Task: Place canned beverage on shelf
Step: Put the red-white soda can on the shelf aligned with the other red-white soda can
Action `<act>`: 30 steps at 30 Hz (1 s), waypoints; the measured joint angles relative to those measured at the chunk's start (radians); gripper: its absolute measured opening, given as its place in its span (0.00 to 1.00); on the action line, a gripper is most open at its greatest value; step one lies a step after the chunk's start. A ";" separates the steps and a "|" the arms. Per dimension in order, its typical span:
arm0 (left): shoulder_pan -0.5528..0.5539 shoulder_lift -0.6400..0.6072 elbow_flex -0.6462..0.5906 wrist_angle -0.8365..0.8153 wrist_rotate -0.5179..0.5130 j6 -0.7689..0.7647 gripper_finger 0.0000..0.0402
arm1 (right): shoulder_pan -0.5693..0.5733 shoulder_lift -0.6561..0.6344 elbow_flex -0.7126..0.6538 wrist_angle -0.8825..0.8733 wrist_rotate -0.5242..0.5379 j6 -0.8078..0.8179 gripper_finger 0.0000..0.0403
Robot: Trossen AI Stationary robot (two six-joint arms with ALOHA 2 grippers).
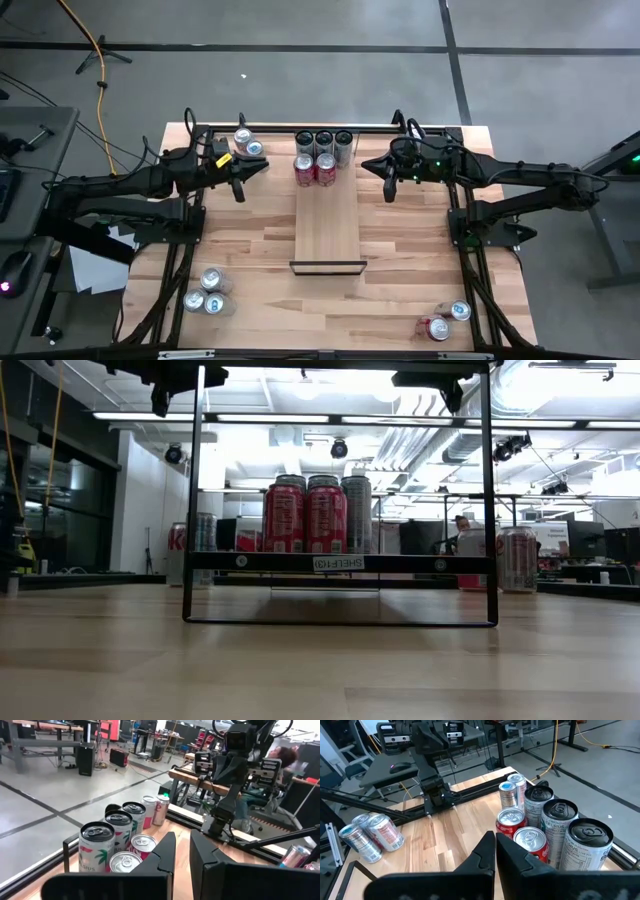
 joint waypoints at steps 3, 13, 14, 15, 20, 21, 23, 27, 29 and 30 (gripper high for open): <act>0.000 0.000 0.000 0.000 0.000 0.000 0.01 | 0.000 0.000 0.000 0.018 -0.061 0.073 0.01; 0.000 0.000 0.000 -0.018 0.031 0.078 0.01 | 0.270 0.055 0.026 0.142 -0.102 0.533 0.42; -0.001 0.000 0.000 -0.019 0.043 0.078 0.01 | 0.301 0.076 0.048 0.139 -0.102 0.563 0.47; 0.000 -0.001 0.000 -0.024 0.060 0.078 0.01 | 0.329 0.096 0.072 0.127 -0.102 0.590 0.51; -0.001 -0.002 0.000 -0.043 0.084 0.112 0.01 | 0.414 0.213 0.258 -0.116 -0.140 0.708 0.63; -0.001 -0.002 0.000 -0.043 0.085 0.119 0.01 | 0.422 0.239 0.303 -0.185 -0.169 0.719 0.63; 0.000 -0.002 0.000 -0.044 0.086 0.131 0.01 | 0.438 0.287 0.398 -0.335 -0.236 0.746 0.64; 0.000 -0.002 0.000 -0.045 0.086 0.150 0.01 | 0.497 0.380 0.561 -0.664 -0.343 0.808 0.64; 0.000 -0.002 0.000 -0.052 0.086 0.150 0.01 | 0.547 0.417 0.616 -0.781 -0.348 0.852 0.64; 0.000 -0.002 0.000 -0.057 0.086 0.148 0.01 | 0.576 0.431 0.637 -0.814 -0.344 0.885 0.64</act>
